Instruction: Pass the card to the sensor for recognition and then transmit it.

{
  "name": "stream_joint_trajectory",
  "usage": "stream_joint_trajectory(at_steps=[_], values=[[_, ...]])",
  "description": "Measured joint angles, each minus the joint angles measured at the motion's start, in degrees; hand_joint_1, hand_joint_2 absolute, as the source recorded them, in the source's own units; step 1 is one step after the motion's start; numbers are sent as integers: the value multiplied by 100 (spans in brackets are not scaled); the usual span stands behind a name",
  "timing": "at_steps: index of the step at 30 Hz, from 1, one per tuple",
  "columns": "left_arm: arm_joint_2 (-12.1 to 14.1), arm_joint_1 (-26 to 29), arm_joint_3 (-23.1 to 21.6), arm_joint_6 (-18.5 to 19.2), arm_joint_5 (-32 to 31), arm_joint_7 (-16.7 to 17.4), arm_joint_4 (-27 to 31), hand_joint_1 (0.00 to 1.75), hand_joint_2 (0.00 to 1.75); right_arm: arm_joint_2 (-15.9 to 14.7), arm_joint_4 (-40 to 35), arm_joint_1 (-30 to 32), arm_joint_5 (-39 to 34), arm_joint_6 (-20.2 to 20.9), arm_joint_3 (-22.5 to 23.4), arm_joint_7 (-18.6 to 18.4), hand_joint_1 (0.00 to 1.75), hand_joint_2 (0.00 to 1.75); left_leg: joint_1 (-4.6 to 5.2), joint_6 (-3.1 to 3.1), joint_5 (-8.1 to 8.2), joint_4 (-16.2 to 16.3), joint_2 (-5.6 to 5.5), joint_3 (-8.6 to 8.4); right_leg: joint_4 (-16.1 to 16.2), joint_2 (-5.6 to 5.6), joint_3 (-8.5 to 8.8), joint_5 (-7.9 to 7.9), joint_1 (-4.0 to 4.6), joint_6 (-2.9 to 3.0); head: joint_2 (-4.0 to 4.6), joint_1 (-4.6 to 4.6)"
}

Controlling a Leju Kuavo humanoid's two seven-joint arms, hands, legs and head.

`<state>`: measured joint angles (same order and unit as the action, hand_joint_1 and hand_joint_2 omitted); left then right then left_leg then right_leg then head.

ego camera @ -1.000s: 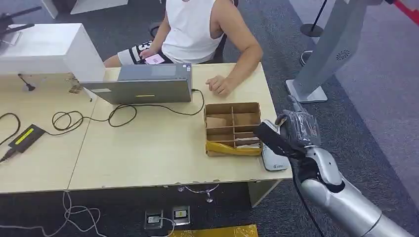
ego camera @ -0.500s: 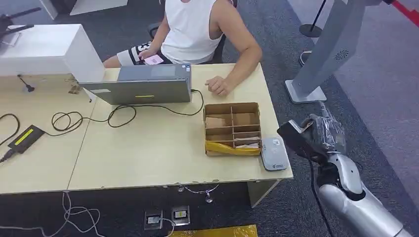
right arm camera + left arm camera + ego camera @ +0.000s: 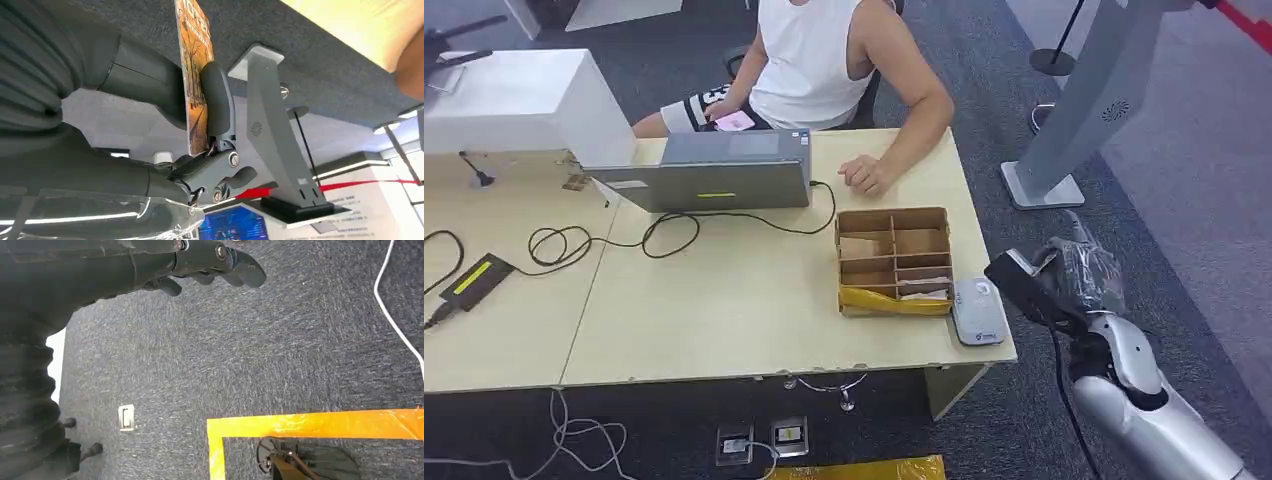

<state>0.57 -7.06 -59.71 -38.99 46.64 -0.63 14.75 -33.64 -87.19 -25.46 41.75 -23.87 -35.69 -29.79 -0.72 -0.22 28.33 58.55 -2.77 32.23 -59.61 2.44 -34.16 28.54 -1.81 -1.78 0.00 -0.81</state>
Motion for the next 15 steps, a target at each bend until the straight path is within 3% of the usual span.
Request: stream_joint_trajectory(at_steps=[15], values=[[-4, -86, -105, 2, -44, 66, 2, 0, 175, 402, 448, -74, -123, 225, -258, 256, 175, 175, 0, 0, 0, 0, -4, 4, -1, -2, 1, 0, 0, 0, 0, 0]])
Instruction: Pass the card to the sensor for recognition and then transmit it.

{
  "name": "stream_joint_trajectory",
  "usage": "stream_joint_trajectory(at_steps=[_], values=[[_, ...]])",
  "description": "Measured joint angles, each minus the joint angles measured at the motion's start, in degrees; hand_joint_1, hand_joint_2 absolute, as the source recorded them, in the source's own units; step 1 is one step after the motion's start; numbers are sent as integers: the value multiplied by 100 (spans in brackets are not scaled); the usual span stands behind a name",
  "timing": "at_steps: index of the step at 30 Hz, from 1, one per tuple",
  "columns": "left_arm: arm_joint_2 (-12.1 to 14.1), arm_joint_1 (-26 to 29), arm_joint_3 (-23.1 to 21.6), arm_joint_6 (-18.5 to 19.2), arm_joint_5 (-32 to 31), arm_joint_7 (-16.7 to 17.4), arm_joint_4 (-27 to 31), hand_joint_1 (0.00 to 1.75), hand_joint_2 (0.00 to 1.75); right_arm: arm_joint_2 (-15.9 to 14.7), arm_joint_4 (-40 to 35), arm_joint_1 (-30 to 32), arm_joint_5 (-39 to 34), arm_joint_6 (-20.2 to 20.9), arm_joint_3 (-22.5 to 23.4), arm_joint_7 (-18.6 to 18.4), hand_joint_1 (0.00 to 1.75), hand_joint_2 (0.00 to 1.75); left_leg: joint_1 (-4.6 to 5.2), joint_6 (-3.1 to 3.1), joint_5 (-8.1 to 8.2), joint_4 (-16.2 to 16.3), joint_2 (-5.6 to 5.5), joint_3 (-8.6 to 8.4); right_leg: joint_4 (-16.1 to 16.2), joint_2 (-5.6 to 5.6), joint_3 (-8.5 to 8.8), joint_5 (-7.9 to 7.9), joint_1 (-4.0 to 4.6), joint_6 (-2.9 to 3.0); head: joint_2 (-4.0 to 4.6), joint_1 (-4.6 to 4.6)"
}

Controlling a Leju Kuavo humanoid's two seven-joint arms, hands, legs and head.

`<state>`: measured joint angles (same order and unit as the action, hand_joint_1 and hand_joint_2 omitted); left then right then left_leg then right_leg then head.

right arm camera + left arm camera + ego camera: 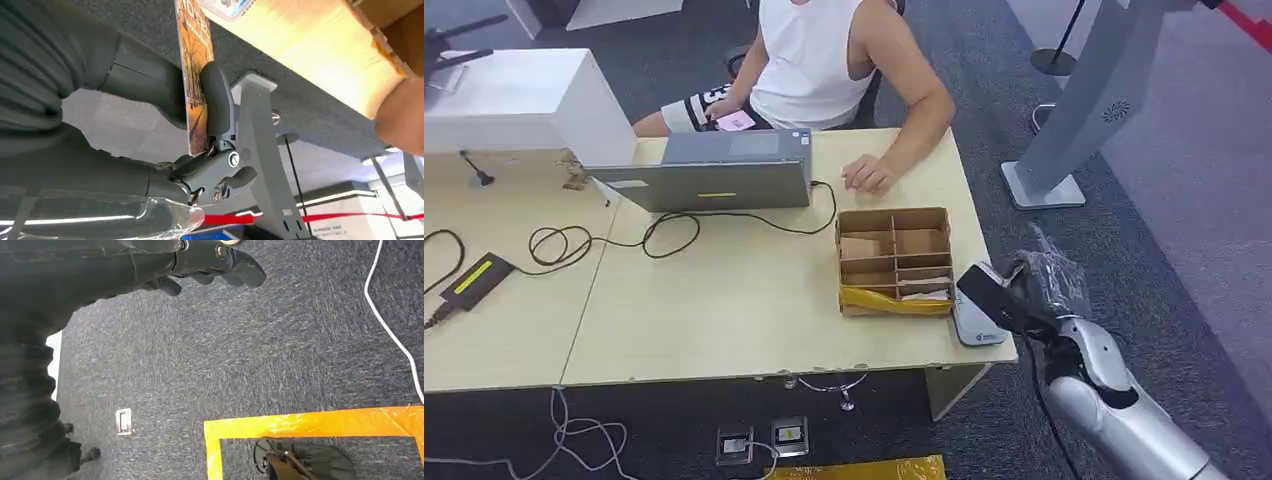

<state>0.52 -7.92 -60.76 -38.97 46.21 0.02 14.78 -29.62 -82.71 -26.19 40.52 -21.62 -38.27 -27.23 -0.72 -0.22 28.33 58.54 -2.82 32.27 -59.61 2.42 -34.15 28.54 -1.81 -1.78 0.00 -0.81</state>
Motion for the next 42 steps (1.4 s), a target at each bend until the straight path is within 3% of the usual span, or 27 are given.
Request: stream_joint_trajectory(at_steps=[42], values=[[4, -10, -138, 46, -7, 33, 0, 0, 175, 435, 1097, -111, -376, 120, -524, 118, 175, 175, 0, 0, 0, 0, 3, -6, 0, 1, 2, 0, 1, 0, 2, 0]])
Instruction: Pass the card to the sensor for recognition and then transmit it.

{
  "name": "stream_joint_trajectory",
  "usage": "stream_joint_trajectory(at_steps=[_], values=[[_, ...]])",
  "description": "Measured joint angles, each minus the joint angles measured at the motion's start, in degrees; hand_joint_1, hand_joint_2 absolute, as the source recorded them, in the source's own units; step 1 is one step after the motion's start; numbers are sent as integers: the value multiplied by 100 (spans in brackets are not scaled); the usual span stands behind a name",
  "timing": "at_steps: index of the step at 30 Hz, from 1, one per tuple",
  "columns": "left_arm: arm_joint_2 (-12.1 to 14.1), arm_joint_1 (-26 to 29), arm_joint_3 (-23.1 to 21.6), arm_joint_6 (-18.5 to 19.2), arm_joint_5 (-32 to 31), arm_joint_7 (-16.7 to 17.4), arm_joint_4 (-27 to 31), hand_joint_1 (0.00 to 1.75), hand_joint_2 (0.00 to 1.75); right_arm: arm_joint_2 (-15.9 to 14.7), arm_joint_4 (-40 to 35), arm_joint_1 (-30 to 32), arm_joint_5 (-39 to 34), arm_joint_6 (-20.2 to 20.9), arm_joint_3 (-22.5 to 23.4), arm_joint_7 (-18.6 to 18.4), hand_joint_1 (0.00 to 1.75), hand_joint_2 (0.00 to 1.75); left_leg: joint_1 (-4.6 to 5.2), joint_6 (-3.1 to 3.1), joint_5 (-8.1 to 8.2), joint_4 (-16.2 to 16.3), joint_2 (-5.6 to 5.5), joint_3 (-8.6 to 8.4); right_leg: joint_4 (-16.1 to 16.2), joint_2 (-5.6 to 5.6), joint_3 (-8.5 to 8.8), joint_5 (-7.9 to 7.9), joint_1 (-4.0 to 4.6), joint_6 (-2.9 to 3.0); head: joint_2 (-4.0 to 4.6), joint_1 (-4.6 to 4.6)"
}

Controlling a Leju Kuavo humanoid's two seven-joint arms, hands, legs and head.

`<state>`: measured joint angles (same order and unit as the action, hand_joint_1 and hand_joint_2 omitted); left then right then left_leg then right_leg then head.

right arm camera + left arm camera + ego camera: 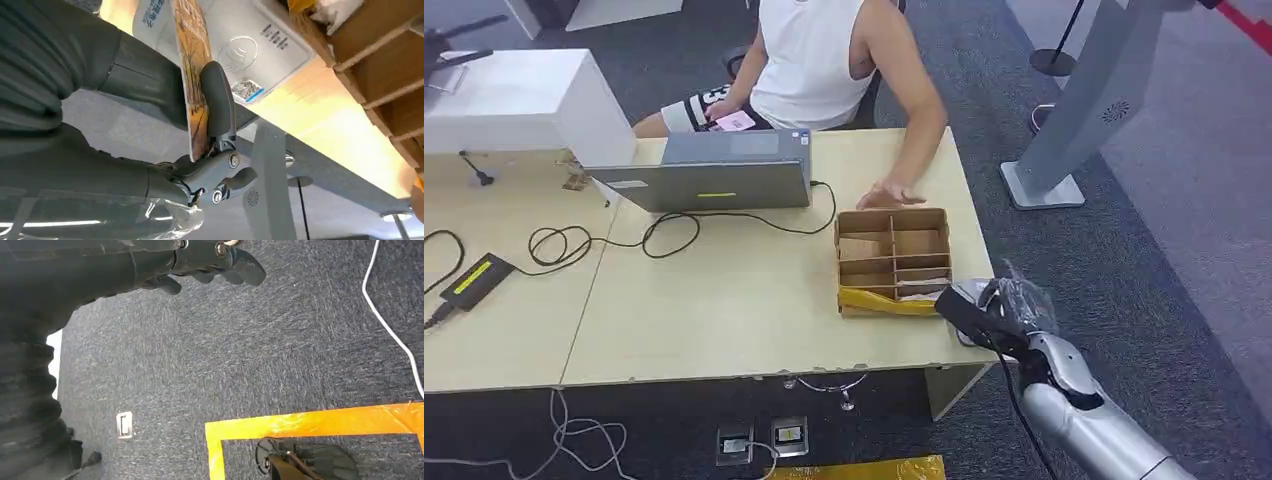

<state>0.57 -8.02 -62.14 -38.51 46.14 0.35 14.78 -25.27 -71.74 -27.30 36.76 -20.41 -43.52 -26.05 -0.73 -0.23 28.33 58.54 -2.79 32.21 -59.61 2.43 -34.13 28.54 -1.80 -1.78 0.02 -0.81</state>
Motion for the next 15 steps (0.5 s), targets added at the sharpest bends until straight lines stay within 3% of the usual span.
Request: stream_joint_trajectory(at_steps=[15], values=[[-2, -1, -7, 13, -20, 66, 0, 0, 175, 76, 105, -8, 2, 0, -44, 0, 175, 175, 0, 0, 0, 0, 2, -13, 0, 1, 10, 0, 2, 0, 0, 0]])
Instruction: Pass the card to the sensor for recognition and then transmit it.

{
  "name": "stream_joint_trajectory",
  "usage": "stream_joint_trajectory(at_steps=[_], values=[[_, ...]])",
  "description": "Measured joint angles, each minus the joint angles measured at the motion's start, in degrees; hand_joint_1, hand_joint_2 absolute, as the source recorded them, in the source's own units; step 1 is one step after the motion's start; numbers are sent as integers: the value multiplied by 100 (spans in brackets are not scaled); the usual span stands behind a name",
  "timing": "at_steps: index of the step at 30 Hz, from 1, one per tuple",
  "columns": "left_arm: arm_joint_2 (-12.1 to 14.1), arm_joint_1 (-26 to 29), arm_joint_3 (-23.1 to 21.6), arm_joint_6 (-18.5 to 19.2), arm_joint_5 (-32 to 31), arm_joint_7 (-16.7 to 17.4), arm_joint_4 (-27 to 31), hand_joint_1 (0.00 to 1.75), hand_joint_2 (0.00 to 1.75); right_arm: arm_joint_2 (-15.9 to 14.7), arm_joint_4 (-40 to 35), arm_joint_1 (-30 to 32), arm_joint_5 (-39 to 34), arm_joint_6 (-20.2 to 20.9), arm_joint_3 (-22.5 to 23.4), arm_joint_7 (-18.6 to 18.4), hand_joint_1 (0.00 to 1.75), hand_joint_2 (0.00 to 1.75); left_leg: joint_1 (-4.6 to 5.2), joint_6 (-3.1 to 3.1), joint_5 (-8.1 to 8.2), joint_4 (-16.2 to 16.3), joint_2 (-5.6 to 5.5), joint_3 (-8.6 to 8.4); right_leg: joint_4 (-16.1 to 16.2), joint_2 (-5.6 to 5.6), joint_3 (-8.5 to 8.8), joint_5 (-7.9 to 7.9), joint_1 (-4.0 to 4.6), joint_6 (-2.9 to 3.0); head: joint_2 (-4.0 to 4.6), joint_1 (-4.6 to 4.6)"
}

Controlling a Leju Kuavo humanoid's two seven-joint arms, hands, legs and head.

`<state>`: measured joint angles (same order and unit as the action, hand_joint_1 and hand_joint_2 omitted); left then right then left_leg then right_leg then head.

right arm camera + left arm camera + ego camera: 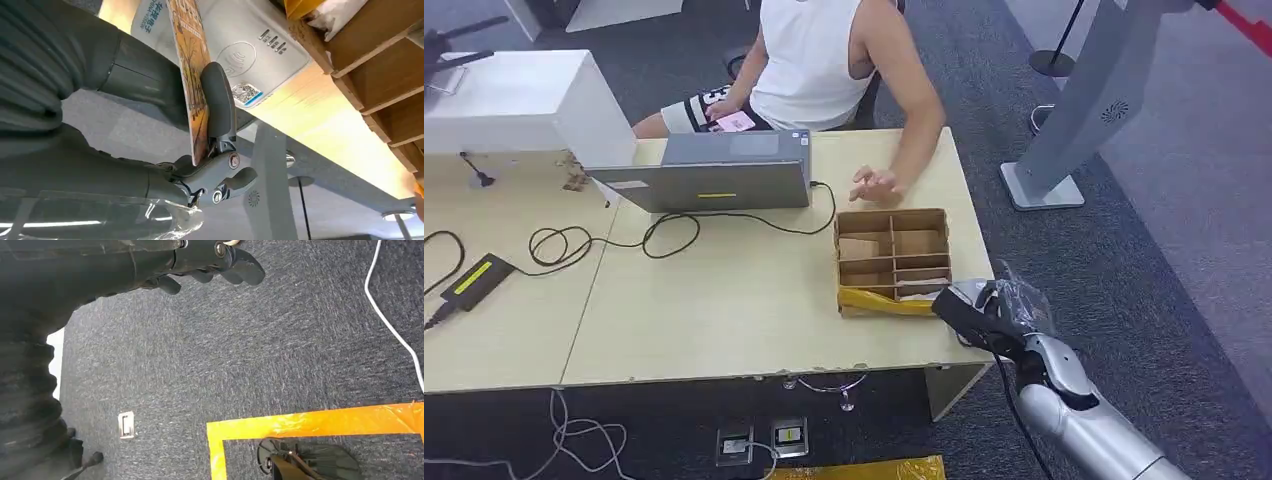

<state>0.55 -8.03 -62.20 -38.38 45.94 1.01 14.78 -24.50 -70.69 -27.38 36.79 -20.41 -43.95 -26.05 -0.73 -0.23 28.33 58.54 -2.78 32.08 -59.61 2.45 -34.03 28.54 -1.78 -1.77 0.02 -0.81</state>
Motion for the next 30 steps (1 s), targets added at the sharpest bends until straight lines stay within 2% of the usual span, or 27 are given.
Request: stream_joint_trajectory(at_steps=[12, 19, 24, 30], values=[[0, -3, -42, 24, -37, 22, 0, 0, 175, -15, 9, -43, 100, -57, 4, -98, 175, 175, 0, 0, 0, 0, 0, -4, 0, 0, 4, -1, 0, 0, -2, 2], [7, -3, -90, 0, -33, 22, 0, 0, 175, -311, -497, -321, 497, -334, 252, -374, 175, 175, 1, 0, 0, 1, 2, -2, 0, 2, 3, -4, -2, 3, -2, 0], [9, -2, -92, -4, -15, 22, 0, 0, 175, -542, -1136, -832, 839, -26, 430, -579, 175, 175, 2, 0, -1, 1, 1, -2, 0, 1, 1, -4, -2, 3, 0, 0], [2, -2, -92, -4, -24, 22, 0, 0, 175, -675, -1637, -1153, 1001, 136, 507, -566, 175, 175, 0, 0, -1, 1, 1, 3, 0, 1, 0, -4, -1, 3, -2, 2]])
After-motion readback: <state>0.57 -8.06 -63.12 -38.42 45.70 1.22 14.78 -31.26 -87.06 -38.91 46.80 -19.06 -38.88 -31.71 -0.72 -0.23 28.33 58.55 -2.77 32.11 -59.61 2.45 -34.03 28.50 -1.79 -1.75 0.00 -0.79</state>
